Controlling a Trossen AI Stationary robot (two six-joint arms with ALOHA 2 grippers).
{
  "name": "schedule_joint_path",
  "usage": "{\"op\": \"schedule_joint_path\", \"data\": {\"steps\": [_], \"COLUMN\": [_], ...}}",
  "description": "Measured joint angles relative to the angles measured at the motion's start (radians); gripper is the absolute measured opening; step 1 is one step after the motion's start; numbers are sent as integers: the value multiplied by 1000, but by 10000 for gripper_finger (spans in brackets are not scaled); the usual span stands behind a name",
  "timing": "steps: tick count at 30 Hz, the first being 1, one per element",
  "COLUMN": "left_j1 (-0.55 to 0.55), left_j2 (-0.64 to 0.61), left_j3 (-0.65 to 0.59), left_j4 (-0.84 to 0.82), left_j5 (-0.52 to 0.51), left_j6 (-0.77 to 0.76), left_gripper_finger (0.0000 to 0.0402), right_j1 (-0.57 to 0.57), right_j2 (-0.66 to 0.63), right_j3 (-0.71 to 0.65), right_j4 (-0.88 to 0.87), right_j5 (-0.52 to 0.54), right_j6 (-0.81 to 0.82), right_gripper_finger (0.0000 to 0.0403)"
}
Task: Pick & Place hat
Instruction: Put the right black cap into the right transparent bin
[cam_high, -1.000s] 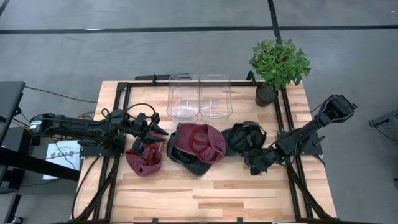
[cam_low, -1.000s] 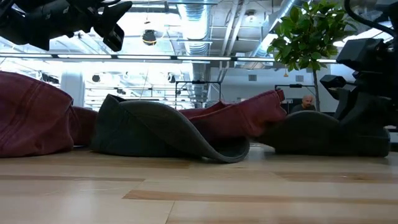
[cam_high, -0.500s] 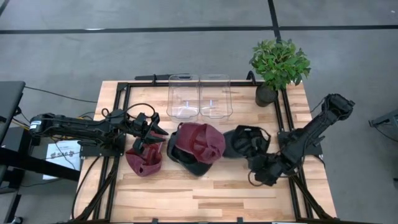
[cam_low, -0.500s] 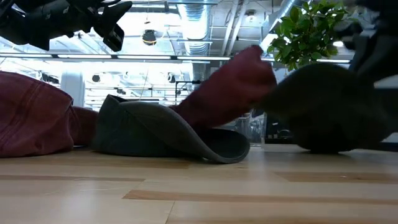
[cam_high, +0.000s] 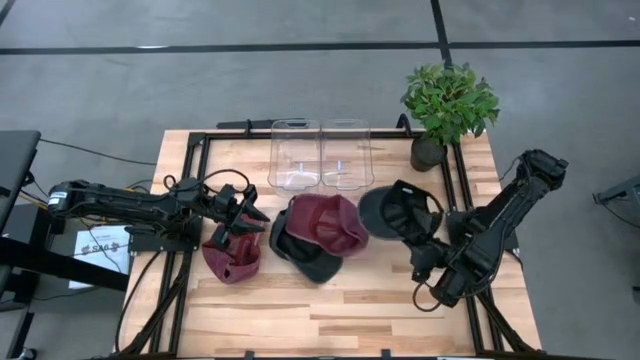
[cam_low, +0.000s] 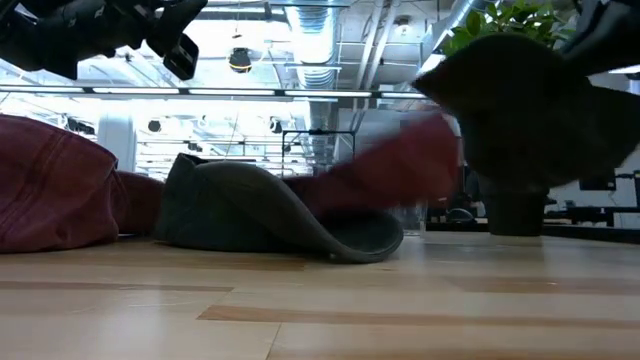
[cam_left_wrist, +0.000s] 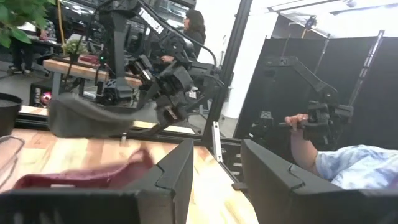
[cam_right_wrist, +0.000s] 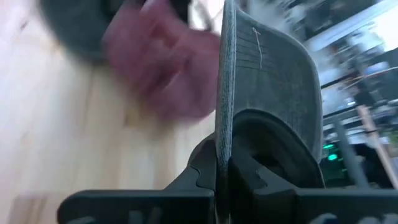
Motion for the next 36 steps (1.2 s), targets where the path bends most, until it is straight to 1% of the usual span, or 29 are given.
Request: {"op": "schedule_joint_path", "data": {"steps": [3, 7, 10, 14, 16, 19, 24, 30, 36], "left_j1": [-13, -22, -22, -24, -25, -24, -27, -39, -40], "left_j2": [0, 10, 31, 72, 98, 138, 206, 275, 281], "left_j3": [0, 0, 0, -1, -1, -1, -1, -1, -1], "left_j4": [0, 0, 1, 21, 45, 81, 160, 199, 216], "left_j5": [0, -1, -19, -76, -110, -146, -154, -154, -154], "left_j6": [1, 3, 3, 3, 2, -23, -99, -109, -109], "left_gripper_finger": [131, 131, 131, 131, 131, 131, 131, 131, 131], "right_j1": [0, -5, -36, -82, -107, -148, -210, -262, -293], "right_j2": [0, 12, 29, 86, 128, 189, 275, 366, 442], "right_j3": [0, 0, 1, 1, 1, 1, 0, 0, 0], "right_j4": [51, 184, 338, 533, 610, 703, 804, 940, 1122], "right_j5": [97, 151, 143, 104, 74, 63, 66, 108, 114], "right_j6": [-42, -227, -384, -624, -736, -873, -1026, -1169, -1341], "right_gripper_finger": [1, 1, 1, 3, 4, 2, 4, 2, 5]}}
